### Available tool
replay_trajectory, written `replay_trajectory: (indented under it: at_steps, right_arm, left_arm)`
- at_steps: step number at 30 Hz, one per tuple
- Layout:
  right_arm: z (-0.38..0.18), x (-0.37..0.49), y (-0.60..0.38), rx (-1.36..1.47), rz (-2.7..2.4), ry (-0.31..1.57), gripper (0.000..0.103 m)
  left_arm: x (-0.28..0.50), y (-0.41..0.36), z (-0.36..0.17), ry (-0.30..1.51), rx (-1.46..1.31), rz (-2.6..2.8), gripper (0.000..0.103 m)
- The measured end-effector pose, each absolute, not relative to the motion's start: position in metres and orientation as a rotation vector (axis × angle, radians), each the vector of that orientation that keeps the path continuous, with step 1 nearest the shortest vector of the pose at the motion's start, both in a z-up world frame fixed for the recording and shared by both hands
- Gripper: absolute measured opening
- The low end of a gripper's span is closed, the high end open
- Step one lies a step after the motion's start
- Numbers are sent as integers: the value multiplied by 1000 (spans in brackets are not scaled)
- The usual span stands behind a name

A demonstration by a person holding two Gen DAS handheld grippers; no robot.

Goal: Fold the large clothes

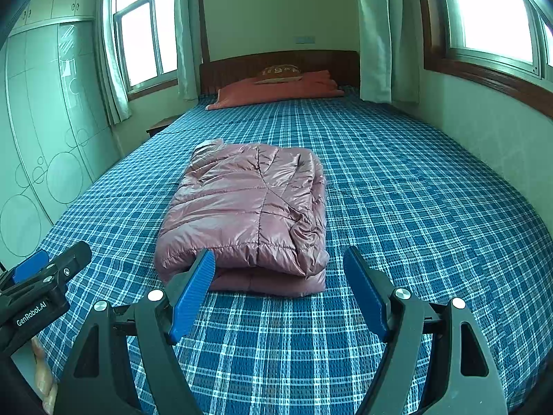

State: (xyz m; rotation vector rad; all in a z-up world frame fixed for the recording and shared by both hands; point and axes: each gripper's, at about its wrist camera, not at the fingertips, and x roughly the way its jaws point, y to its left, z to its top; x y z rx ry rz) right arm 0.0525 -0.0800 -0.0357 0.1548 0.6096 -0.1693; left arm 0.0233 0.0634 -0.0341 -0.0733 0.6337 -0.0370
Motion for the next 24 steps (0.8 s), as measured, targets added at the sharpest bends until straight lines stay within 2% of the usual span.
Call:
replay_trajectory:
  at_steps: [24]
  right_arm:
    - [-39, 53, -78, 147, -162, 612, 76]
  left_arm:
    - [25, 65, -37, 633, -80, -38, 96]
